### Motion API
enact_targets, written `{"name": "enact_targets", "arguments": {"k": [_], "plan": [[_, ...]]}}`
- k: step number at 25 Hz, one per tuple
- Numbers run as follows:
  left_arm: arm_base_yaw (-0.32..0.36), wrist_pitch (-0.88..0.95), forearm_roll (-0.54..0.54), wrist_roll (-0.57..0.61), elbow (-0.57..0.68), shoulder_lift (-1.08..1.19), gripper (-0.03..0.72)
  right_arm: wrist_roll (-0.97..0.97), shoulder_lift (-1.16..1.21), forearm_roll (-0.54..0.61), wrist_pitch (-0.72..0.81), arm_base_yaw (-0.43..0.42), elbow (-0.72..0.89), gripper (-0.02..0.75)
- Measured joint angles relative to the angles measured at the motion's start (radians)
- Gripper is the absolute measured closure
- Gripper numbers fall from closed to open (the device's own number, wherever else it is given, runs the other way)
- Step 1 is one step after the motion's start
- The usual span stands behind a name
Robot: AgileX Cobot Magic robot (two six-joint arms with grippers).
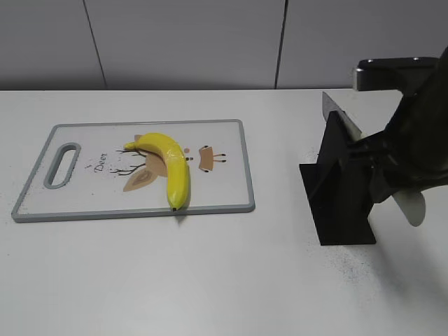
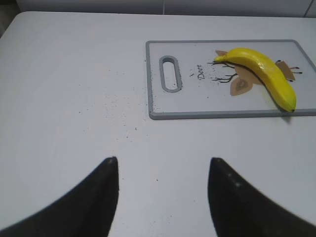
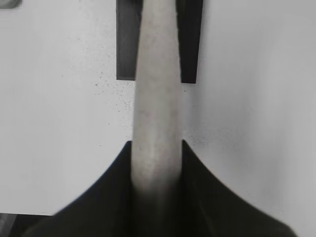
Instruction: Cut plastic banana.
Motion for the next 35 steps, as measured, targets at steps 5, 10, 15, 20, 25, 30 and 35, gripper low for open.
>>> {"name": "enact_targets", "arguments": {"k": [5,10,15,20,25,30,35], "plan": [[0.0,0.0,0.0,0.0,0.0,0.0,0.125,0.001,-0.08,0.001,0.004,0.0,0.0,0.547],[0.0,0.0,0.0,0.0,0.0,0.0,0.125,0.005,-0.132,-0.026,0.03,0.002,-0.047,0.547],[0.0,0.0,0.0,0.0,0.0,0.0,0.13,0.0,-0.144,-0.045,0.043,0.002,-0.133,0.547],[0.0,-0.004,-0.005,0.0,0.0,0.0,0.142,-0.173,-0.143,-0.055,0.045,0.002,-0.192,0.547],[0.0,-0.008,-0.023,0.037,-0.001,0.051,0.144,-0.428,-0.09,-0.057,0.049,-0.001,-0.26,0.547],[0.0,-0.093,-0.1,0.151,-0.041,0.216,0.144,-0.667,0.034,-0.057,0.062,-0.002,-0.365,0.547],[0.0,-0.224,-0.164,0.28,-0.107,0.416,0.144,-0.922,0.163,-0.032,0.135,-0.002,-0.486,0.547]]}}
